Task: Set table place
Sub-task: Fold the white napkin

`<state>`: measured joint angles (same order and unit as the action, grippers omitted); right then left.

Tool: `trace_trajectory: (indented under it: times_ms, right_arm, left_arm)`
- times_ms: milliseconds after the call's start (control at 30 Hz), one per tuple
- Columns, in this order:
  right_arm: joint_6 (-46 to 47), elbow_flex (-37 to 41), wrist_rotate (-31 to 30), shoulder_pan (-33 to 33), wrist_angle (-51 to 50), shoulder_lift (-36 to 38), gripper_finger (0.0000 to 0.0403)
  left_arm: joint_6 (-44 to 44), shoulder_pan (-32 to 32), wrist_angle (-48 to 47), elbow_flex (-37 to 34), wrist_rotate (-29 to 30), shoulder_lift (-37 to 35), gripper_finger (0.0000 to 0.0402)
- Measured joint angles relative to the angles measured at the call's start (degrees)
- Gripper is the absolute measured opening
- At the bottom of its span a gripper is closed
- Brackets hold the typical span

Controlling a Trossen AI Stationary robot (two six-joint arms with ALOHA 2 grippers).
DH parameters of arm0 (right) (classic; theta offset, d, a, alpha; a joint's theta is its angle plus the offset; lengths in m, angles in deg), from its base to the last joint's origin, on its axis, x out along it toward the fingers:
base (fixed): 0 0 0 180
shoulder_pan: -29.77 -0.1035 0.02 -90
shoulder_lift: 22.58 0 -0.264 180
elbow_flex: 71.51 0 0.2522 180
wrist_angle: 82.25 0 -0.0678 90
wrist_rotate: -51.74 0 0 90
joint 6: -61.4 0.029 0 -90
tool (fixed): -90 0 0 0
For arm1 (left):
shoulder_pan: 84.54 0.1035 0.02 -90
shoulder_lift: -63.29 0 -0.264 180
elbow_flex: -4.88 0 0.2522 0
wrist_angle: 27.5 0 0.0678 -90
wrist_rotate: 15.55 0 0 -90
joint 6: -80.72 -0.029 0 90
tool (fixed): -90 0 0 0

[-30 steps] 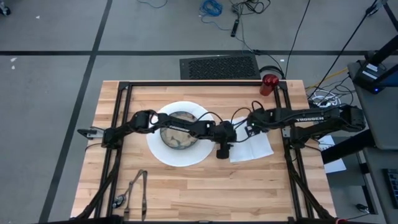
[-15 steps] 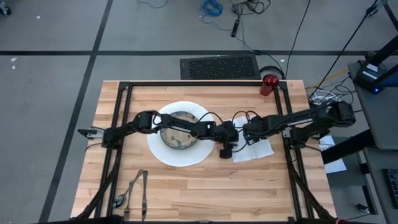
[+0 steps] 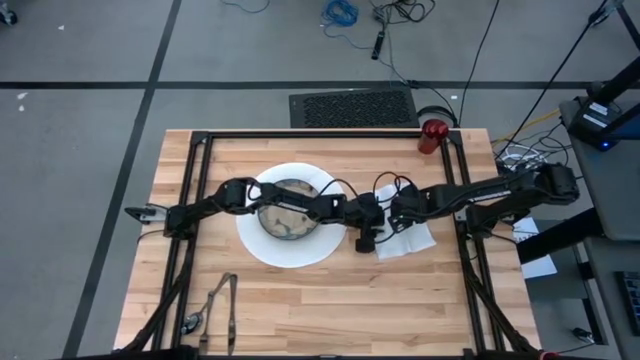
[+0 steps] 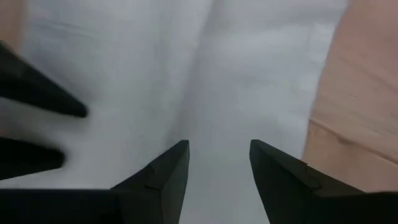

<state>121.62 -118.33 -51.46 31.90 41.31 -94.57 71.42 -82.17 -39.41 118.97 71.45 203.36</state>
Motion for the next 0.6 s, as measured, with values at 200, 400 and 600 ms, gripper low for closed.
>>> trace_trajectory:
  times_ms: [200, 400, 600]
  right_arm:
    - [0.03, 0.0, 0.23, 0.0, -1.1, 2.6, 0.0168]
    - [-0.78, 0.0, 0.31, -1.81, -1.96, 6.26, 0.0198]
    - [6.09, 0.0, 2.77, -10.0, -0.66, 7.11, 0.0236]
  left_arm:
    - [-0.03, 0.28, 0.61, -0.02, 0.2, 0.04, 0.0148]
    - [-0.02, 0.28, 0.63, -0.02, 0.24, 0.04, 0.0148]
    - [-0.07, 0.28, 0.83, -0.02, 0.48, 0.04, 0.0148]
